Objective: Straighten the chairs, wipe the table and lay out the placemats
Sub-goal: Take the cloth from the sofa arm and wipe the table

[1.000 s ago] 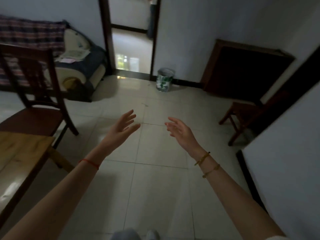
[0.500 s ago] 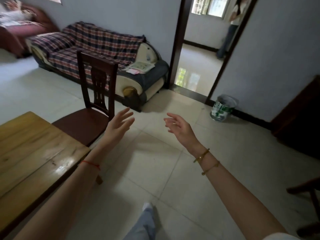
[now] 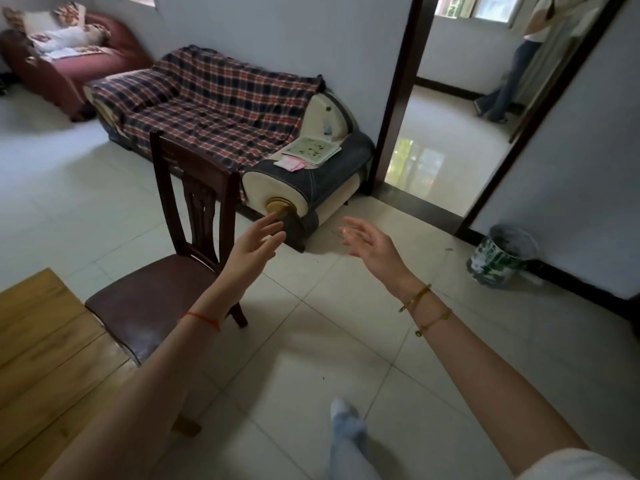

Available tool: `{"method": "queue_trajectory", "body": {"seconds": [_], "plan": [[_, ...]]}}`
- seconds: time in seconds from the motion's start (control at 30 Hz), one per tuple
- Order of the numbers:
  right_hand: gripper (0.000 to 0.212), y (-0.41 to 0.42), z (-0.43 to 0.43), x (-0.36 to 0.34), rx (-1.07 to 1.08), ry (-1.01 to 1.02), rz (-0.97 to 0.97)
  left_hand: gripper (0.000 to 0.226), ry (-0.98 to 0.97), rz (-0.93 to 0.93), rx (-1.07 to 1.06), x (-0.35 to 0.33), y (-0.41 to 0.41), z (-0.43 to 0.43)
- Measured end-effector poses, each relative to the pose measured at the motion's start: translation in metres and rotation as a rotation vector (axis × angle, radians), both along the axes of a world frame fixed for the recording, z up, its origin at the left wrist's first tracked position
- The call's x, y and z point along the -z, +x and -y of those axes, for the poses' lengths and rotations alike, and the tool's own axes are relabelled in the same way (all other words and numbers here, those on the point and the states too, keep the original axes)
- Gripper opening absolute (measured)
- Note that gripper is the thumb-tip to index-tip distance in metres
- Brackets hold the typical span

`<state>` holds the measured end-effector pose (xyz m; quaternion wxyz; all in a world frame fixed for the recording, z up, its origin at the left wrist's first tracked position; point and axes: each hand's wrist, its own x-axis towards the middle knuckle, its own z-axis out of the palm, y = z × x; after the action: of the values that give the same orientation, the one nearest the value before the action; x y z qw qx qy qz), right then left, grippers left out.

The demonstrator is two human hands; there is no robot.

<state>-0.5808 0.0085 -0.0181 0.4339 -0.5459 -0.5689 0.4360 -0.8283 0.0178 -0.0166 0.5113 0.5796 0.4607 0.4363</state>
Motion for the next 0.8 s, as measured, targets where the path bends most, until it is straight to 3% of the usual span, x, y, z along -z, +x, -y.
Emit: {"method": "queue_trajectory", "body": {"seconds": [0.4,0.8], "plan": [[0.045,0.058,-0.337,0.021,-0.224,-0.07,0.021,0.054,-0.029,-0.028,-0.181,0.013,0.072,-0.282],[0.043,0.056,-0.654,0.054,-0.357,-0.114,0.062,0.056,-0.106,-0.065,-0.318,0.045,0.069,-0.568]]}}
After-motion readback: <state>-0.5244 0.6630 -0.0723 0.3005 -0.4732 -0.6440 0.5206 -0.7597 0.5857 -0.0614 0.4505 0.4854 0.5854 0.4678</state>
